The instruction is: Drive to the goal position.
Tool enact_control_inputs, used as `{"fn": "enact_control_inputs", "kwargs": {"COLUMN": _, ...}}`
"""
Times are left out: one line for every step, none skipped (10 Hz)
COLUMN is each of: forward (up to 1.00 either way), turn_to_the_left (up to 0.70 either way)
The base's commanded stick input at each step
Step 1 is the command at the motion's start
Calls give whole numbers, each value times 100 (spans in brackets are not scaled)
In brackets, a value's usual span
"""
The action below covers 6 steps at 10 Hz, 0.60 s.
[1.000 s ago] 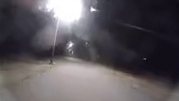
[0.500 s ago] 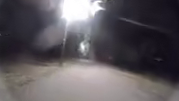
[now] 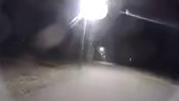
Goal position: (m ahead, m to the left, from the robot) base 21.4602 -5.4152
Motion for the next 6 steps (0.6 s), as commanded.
{"fn": "enact_control_inputs", "kwargs": {"forward": 100, "turn_to_the_left": 0}}
{"fn": "enact_control_inputs", "kwargs": {"forward": 100, "turn_to_the_left": 0}}
{"fn": "enact_control_inputs", "kwargs": {"forward": 100, "turn_to_the_left": 0}}
{"fn": "enact_control_inputs", "kwargs": {"forward": 100, "turn_to_the_left": 0}}
{"fn": "enact_control_inputs", "kwargs": {"forward": 100, "turn_to_the_left": 0}}
{"fn": "enact_control_inputs", "kwargs": {"forward": 100, "turn_to_the_left": 0}}
